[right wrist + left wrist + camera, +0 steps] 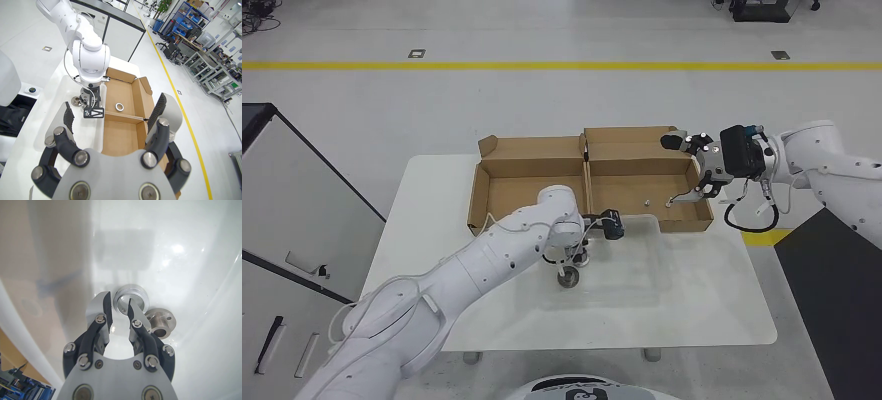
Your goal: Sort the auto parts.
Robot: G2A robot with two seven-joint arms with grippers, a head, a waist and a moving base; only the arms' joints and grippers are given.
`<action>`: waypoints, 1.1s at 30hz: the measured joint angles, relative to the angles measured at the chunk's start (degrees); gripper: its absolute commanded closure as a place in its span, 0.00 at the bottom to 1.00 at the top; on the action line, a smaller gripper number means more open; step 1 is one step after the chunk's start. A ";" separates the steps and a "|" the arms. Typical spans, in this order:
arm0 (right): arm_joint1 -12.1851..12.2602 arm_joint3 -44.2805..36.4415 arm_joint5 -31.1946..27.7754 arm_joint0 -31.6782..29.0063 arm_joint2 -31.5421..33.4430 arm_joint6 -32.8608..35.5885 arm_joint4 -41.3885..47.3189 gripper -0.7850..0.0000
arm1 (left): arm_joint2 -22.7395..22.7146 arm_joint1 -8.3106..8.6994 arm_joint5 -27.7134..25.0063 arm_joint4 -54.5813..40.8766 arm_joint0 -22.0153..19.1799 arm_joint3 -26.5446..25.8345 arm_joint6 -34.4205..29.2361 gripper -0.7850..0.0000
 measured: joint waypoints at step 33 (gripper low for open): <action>0.00 0.00 0.00 0.00 0.00 0.00 0.00 0.00 | 1.23 -2.16 -0.25 -0.33 -0.84 4.06 -0.82 1.00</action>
